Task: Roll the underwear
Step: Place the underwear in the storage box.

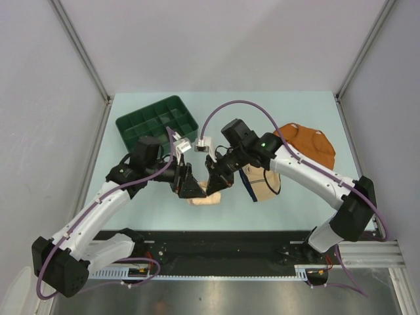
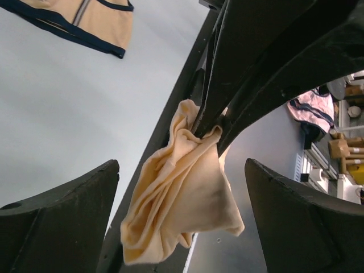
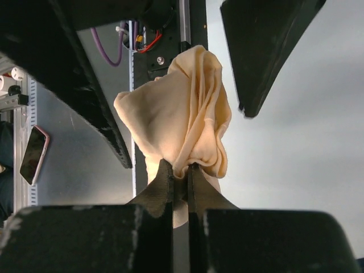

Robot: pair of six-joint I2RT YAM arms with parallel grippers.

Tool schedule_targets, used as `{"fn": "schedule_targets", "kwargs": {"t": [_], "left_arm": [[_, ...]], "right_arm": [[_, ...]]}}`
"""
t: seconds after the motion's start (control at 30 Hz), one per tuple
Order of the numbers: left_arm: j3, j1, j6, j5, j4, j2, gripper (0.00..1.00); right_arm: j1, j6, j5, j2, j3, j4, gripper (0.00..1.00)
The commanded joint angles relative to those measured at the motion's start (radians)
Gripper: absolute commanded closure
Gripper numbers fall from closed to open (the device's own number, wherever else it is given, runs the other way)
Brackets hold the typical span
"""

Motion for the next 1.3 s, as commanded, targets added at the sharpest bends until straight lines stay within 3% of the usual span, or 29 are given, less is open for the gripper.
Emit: {"fn": "schedule_targets", "kwargs": {"t": [0.0,0.13,0.5,0.63,0.8,0.9,0.93,1.0,1.07,1.1,1.2,1.27], "left_arm": [[-0.001,-0.022,0.020,0.045,0.001,0.001,0.14],[-0.001,-0.022,0.018,0.022,-0.001,-0.004,0.30],[-0.004,-0.022,0.028,0.028,-0.001,-0.001,0.31],[-0.016,-0.030,0.026,0.038,0.002,-0.014,0.55],[-0.027,-0.051,0.027,0.061,0.012,-0.016,0.57],[-0.030,-0.082,0.035,0.085,0.021,-0.004,0.81],[-0.030,-0.094,0.037,0.085,0.021,-0.002,0.99],[-0.032,-0.116,0.031,0.044,0.030,-0.007,1.00],[-0.036,-0.116,0.021,-0.052,0.035,-0.020,1.00],[-0.036,-0.116,0.014,-0.088,0.039,-0.030,1.00],[-0.048,-0.116,-0.034,-0.185,0.093,-0.065,1.00],[-0.067,-0.114,-0.077,-0.211,0.146,-0.080,1.00]], "right_arm": [[0.014,-0.038,0.014,0.011,0.072,-0.036,1.00],[0.016,-0.041,0.015,0.024,0.073,-0.041,1.00],[0.013,-0.041,0.027,0.018,0.070,-0.052,1.00],[0.005,-0.041,0.038,0.024,0.072,-0.049,1.00],[0.007,-0.038,0.029,0.025,0.076,-0.047,1.00],[0.005,-0.035,0.037,0.024,0.078,-0.044,1.00],[0.005,-0.030,0.037,0.019,0.078,-0.041,1.00],[0.005,-0.021,0.052,0.018,0.075,-0.030,1.00],[-0.001,-0.006,0.078,0.010,0.063,-0.015,0.90],[-0.013,0.002,0.092,0.008,0.058,-0.009,0.71],[-0.058,0.019,0.101,-0.004,0.038,0.014,0.47],[-0.090,0.027,0.113,-0.010,0.032,0.028,0.41]]}}
